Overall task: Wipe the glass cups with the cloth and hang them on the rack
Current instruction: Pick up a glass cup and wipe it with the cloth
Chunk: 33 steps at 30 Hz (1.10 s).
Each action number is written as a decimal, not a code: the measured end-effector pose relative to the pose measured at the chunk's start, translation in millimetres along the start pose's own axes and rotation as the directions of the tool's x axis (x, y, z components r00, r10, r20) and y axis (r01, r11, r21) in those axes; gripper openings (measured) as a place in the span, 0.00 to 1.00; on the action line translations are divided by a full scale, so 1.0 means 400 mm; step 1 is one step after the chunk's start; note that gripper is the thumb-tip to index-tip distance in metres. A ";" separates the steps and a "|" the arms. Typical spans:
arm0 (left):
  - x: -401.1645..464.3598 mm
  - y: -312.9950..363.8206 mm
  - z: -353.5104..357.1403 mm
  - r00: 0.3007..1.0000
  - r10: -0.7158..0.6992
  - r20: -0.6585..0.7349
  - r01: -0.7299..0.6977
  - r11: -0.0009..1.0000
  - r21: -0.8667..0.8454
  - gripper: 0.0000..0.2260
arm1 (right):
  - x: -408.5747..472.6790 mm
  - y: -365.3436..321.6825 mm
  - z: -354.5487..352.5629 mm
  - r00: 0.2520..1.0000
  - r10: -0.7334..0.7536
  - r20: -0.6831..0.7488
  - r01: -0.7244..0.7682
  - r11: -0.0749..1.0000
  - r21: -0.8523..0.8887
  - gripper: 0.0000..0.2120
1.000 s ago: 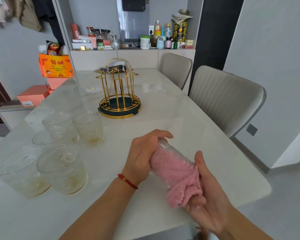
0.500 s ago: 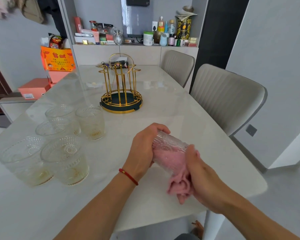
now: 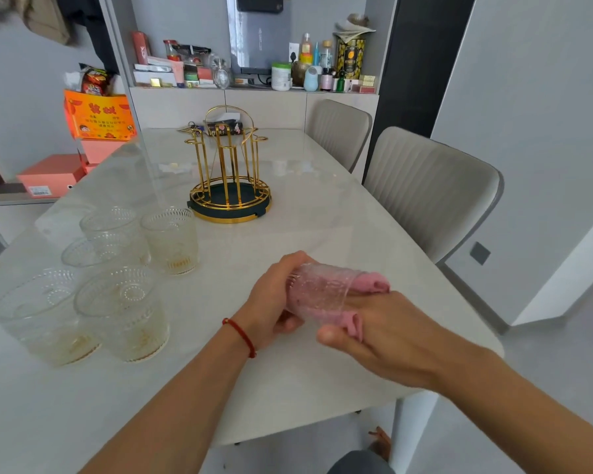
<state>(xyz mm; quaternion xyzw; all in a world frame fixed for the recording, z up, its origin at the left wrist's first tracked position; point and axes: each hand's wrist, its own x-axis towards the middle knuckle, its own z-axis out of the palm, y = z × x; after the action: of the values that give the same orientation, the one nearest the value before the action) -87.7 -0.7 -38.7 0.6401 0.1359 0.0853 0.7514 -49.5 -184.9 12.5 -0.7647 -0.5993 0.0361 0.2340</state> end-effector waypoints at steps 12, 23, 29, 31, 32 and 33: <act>-0.008 -0.011 -0.020 0.730 0.683 -0.012 -0.658 0.707 0.260 0.21 | -0.010 -0.022 0.072 0.826 0.445 0.345 -0.131 -0.444 0.886 0.40; 0.000 0.015 -0.042 0.969 -0.044 -0.245 -0.050 0.929 -0.366 0.18 | -0.133 0.013 -0.046 0.758 0.652 -0.016 0.143 -0.142 0.979 0.40; 0.000 0.017 -0.023 0.997 0.012 -0.076 -0.042 0.913 -0.405 0.25 | -0.112 0.032 -0.018 0.724 0.679 -0.122 0.105 0.066 0.992 0.48; 0.001 0.011 -0.021 0.999 0.009 -0.044 -0.027 0.910 -0.414 0.31 | -0.089 0.034 0.006 0.714 0.686 -0.140 0.098 0.100 0.990 0.47; 0.004 0.007 -0.023 0.999 0.005 -0.040 -0.021 0.909 -0.417 0.29 | -0.077 0.037 0.017 0.714 0.684 -0.148 0.092 0.117 0.989 0.45; 0.000 0.014 -0.019 1.000 -0.002 -0.031 -0.011 0.910 -0.415 0.25 | -0.063 0.041 0.026 0.706 0.690 -0.161 0.073 0.155 0.985 0.43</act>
<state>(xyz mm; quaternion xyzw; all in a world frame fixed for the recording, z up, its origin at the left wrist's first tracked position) -89.8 7.4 -34.2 0.4647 0.1247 0.1236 0.8679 -45.5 -207.8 -9.0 -0.5314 -0.1499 0.2043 0.8083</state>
